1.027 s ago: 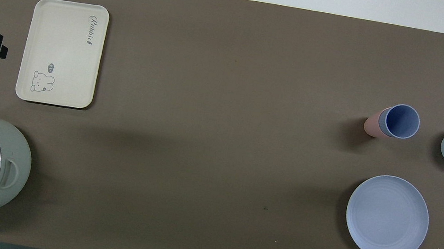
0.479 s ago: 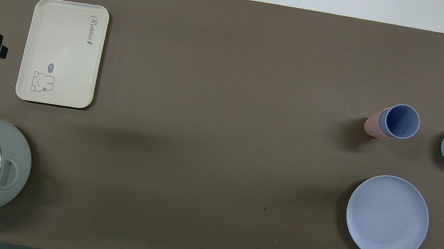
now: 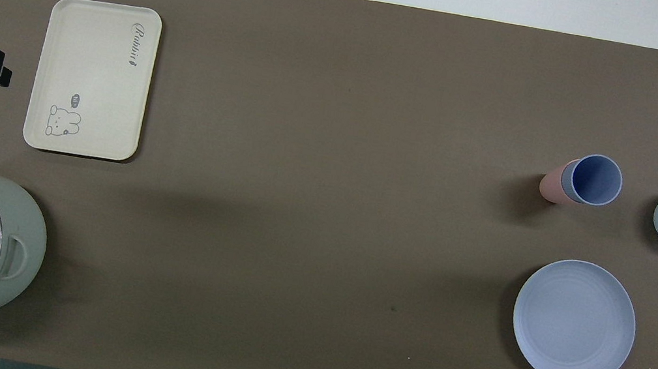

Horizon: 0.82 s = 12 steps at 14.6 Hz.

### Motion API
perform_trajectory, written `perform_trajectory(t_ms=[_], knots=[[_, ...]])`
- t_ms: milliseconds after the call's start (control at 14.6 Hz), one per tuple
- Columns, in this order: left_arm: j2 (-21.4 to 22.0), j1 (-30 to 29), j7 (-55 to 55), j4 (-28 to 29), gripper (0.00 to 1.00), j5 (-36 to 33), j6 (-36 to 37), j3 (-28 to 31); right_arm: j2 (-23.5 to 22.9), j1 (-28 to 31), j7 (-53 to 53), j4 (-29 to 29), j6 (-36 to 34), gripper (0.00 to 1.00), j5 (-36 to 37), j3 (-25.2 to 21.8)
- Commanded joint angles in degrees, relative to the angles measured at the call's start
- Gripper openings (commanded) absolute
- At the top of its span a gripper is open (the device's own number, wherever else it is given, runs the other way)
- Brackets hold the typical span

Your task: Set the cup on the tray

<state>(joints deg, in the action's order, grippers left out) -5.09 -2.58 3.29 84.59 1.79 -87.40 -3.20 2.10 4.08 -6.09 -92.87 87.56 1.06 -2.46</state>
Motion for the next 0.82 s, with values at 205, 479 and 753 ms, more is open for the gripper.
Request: perform_trajectory(t_ms=[205,479,753], knots=[[1.4,0.1,-0.1,1.8,1.00,-0.6,-0.8,0.2,-0.6,0.3,1.3,0.9,3.1,1.00,-3.9,0.0],[1.4,0.1,-0.1,1.8,1.00,-0.6,-0.8,0.2,-4.6,0.8,4.8,5.0,1.7,1.00,-4.8,0.0],[1.4,0.1,0.0,1.8,1.00,-0.6,-0.8,0.2,-24.3,0.9,9.1,30.0,-8.4,1.00,-4.8,0.3]])
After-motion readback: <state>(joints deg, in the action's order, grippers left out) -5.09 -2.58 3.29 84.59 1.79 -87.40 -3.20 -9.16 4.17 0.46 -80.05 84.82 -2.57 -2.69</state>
